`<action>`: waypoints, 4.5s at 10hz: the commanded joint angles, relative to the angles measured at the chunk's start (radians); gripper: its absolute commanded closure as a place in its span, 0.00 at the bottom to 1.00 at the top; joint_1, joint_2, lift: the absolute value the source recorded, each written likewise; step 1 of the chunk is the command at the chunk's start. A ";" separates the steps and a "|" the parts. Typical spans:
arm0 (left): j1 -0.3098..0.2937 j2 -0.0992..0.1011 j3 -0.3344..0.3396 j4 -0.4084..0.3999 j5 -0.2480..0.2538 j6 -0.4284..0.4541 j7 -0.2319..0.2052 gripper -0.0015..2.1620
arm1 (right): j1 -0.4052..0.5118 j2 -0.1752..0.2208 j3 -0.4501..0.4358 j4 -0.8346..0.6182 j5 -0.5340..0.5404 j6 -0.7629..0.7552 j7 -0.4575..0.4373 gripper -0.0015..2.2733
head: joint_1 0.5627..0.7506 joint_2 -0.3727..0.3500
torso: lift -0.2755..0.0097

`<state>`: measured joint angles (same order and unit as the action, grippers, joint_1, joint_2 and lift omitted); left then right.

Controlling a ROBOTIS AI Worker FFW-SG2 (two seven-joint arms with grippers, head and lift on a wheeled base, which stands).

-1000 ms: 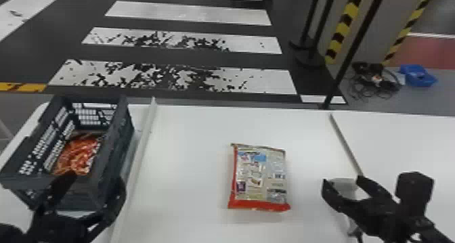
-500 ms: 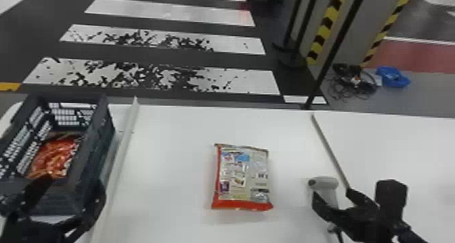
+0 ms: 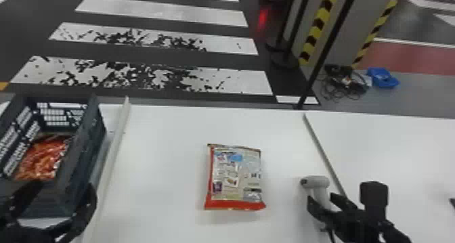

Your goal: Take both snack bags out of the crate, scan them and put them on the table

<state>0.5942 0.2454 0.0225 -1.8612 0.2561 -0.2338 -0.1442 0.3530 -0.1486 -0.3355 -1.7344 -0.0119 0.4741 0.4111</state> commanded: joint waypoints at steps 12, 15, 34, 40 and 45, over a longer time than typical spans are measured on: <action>-0.002 0.000 -0.003 -0.001 0.000 0.000 0.000 0.04 | 0.081 0.076 0.113 -0.367 -0.045 0.311 -0.034 0.99 | 0.70 0.39 | 0.64; -0.002 -0.003 -0.004 -0.001 0.000 0.003 -0.002 0.04 | 0.121 0.084 0.159 -0.476 -0.045 0.403 -0.034 0.99 | 0.70 0.49 | 0.64; -0.007 -0.005 -0.009 0.005 -0.001 0.003 -0.002 0.04 | 0.060 0.080 0.073 -0.376 -0.030 0.308 -0.086 0.99 | 0.70 0.47 | 0.64; -0.008 -0.005 -0.013 0.014 -0.001 0.003 -0.002 0.04 | 0.012 0.038 0.010 -0.146 -0.016 0.145 -0.113 0.99 | 0.70 0.26 | 0.64; -0.008 -0.005 -0.012 0.017 -0.001 0.003 -0.002 0.04 | -0.012 0.037 0.012 -0.062 -0.026 0.074 -0.130 0.99 | 0.70 0.25 | 0.64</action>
<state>0.5861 0.2408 0.0106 -1.8452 0.2546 -0.2307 -0.1457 0.3425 -0.1120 -0.3235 -1.8043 -0.0345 0.5546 0.2807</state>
